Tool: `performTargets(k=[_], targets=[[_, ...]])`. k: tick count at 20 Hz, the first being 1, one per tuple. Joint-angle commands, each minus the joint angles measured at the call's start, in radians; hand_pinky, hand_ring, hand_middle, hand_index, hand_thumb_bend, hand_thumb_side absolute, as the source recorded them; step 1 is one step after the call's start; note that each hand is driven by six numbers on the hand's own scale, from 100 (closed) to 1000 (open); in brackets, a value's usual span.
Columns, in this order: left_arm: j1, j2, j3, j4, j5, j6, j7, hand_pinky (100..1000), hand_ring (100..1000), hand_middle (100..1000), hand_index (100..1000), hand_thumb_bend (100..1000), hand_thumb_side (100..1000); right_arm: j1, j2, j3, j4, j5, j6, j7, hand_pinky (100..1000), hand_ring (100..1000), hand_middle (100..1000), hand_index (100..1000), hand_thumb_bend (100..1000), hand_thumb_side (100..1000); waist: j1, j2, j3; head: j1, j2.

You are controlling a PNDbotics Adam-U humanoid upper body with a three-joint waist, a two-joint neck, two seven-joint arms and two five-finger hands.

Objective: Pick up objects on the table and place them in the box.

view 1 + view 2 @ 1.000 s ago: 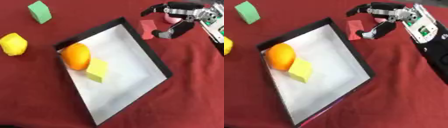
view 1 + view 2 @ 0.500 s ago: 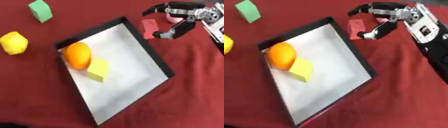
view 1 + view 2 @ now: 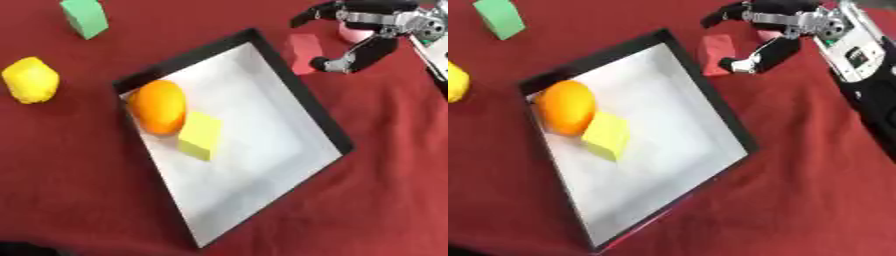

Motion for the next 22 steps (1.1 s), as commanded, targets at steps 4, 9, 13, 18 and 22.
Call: performTargets(k=[4,9,13,18,22], targets=[[-0.023,0.013,0.002,-0.024,0.002,0.000,0.000,651,843,689,750,321,636,-0.010,-0.035,-0.028,-0.003,0.023,-0.251,0.257,1000,939,874,1000,248,537,0.001,-0.012,0.007,0.004,0.001],[-0.026,0.013,0.002,-0.025,0.002,0.000,-0.001,651,843,688,748,320,636,-0.003,-0.035,-0.036,0.014,0.048,-0.261,0.257,1000,941,875,1000,245,570,-0.002,-0.008,0.011,0.006,0.005],[-0.027,0.014,0.001,-0.025,0.003,0.001,-0.001,650,843,687,746,319,636,0.001,-0.035,-0.041,0.022,0.057,-0.266,0.257,1000,942,875,1000,250,574,-0.002,-0.006,0.012,0.007,0.003],[-0.031,0.013,-0.002,-0.025,0.003,0.001,-0.004,650,844,685,745,317,635,0.007,-0.036,-0.044,0.027,0.071,-0.271,0.257,1000,945,876,1000,256,593,-0.003,-0.004,0.014,0.006,-0.004],[-0.033,0.013,-0.003,-0.026,0.003,0.002,-0.006,650,844,684,744,315,636,0.014,-0.036,-0.048,0.031,0.081,-0.274,0.256,1000,944,875,1000,250,604,-0.005,-0.003,0.016,0.008,-0.007]])
